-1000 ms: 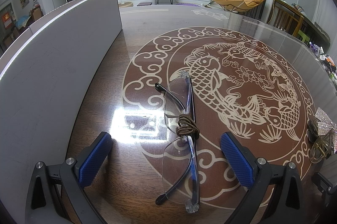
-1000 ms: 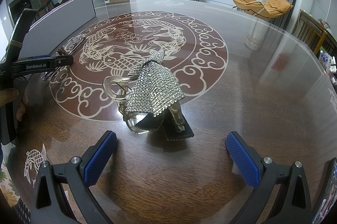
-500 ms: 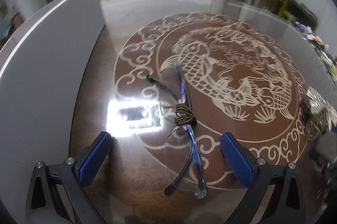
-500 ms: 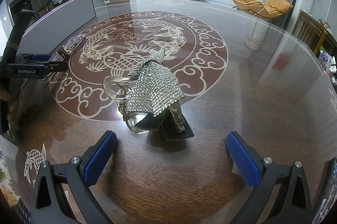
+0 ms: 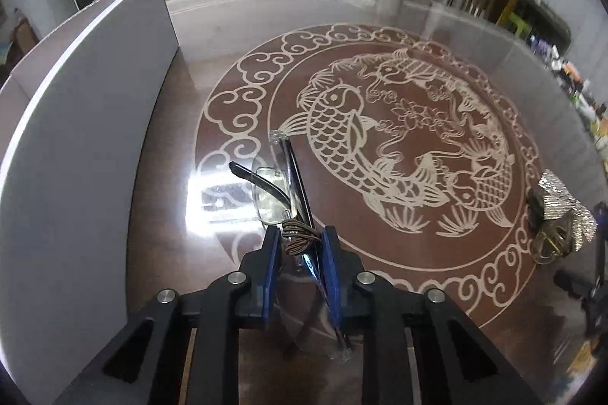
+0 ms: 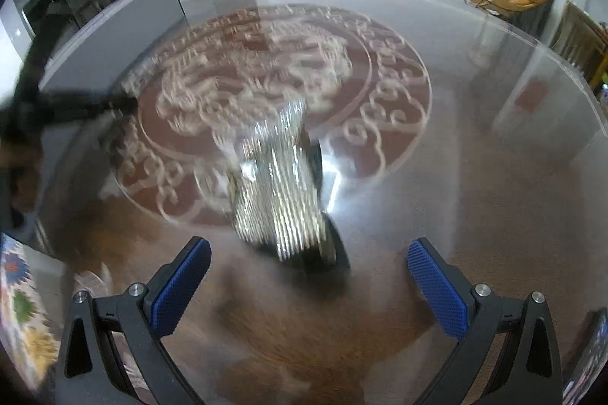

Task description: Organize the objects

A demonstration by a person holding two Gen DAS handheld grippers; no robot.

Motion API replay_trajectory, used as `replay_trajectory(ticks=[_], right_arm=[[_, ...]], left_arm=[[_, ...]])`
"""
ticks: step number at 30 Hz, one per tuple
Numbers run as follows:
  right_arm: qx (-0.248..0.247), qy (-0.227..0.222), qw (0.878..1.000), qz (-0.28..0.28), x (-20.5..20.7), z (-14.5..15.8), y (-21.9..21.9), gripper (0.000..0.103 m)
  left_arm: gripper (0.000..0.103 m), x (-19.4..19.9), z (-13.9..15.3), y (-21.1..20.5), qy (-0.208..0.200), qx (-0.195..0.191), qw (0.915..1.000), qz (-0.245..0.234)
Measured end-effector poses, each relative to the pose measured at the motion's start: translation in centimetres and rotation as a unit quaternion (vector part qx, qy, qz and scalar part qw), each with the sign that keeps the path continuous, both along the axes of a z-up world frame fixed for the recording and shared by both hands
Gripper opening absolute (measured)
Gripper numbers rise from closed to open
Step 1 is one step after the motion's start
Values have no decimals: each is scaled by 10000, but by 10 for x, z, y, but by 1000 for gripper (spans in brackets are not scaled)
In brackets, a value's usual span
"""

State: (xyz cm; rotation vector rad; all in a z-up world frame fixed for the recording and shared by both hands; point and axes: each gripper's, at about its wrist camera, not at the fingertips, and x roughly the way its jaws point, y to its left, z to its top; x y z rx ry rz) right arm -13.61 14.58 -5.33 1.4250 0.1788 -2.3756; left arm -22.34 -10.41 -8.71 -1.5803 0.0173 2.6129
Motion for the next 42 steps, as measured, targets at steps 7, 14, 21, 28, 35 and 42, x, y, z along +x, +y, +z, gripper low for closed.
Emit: replay_trajectory(ticks=[7, 14, 21, 28, 35, 42], right_arm=[[524, -271, 9979, 260, -30, -1, -37, 53], [-92, -80, 9999, -120, 7, 35, -16, 53], [-1017, 451, 9921, 571, 14, 122, -102, 53], [-2064, 57, 9576, 2011, 25, 164, -279, 53], [-1635, -1051, 9479, 2524, 35, 109, -398, 60], [-1526, -742, 9584, 2295, 31, 113, -393, 80]], left_arm=[[21, 39, 4, -4, 321, 481, 9982, 129], [21, 87, 35, -3, 750, 1238, 9893, 178], [21, 140, 132, -70, 1617, 1729, 9709, 363], [21, 164, 145, -201, 1300, 467, 9802, 1418], [30, 165, 86, -275, 284, -70, 9732, 2282], [91, 177, 90, -265, 419, -779, 9661, 2425]])
